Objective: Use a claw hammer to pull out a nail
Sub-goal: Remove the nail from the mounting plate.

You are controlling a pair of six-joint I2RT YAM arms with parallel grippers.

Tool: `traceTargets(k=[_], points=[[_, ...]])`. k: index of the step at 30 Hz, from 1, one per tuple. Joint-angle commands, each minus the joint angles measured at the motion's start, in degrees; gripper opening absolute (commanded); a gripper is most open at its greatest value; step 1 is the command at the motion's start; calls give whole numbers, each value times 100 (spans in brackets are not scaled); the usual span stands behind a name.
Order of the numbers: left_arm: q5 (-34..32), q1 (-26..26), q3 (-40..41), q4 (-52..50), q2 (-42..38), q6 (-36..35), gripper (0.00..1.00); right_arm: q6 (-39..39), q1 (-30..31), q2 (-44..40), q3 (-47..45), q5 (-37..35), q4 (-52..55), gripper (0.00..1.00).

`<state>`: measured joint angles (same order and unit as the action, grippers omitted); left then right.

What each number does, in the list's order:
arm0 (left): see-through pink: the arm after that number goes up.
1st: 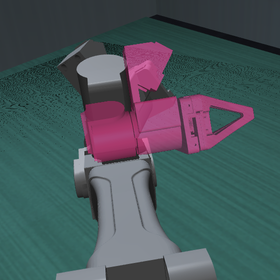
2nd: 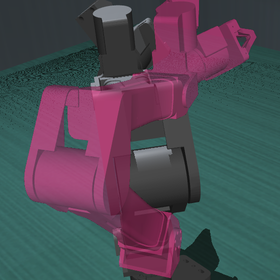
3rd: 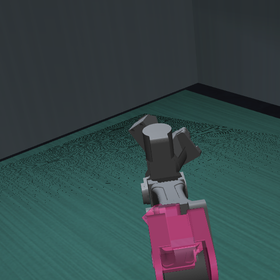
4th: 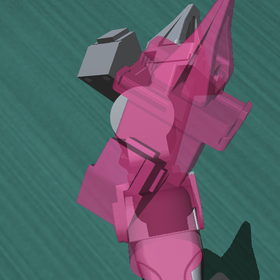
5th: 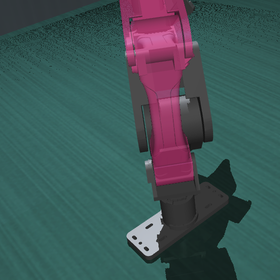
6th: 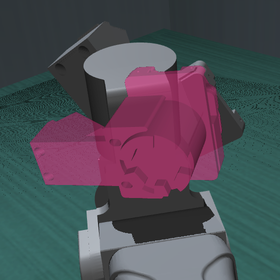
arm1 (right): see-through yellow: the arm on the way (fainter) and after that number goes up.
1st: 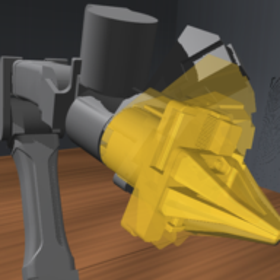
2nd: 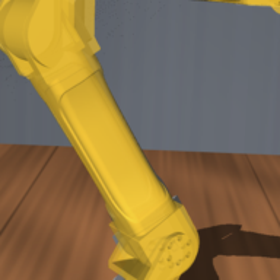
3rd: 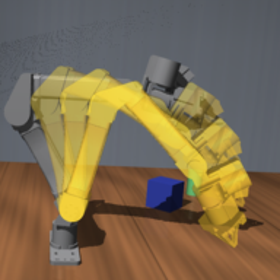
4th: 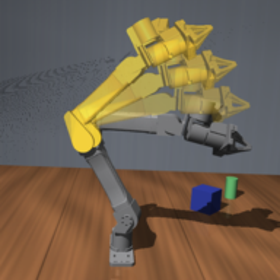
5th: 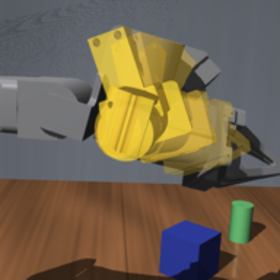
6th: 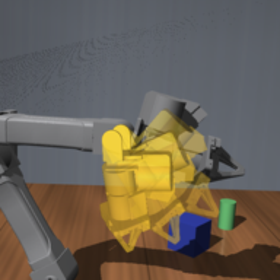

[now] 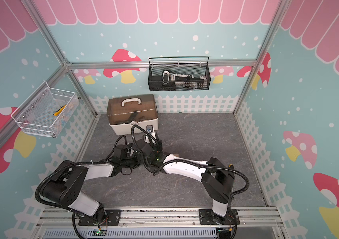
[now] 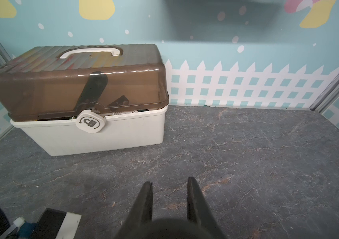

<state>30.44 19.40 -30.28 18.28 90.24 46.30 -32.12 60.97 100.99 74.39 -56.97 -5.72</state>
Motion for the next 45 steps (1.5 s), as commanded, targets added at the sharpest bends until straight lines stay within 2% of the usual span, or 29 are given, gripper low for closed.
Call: traceTargets(k=[1, 17, 45], points=[[-7, 37, -115, 107, 94, 81, 28, -537, -23, -49, -281, 272, -173, 0], [-12, 64, -101, 81, 244, 37, 28, -1104, -177, -253, -1076, 685, -501, 0], [-205, 64, 101, -141, 369, -59, 26, -1619, -467, -467, -2030, 1238, -1445, 0]])
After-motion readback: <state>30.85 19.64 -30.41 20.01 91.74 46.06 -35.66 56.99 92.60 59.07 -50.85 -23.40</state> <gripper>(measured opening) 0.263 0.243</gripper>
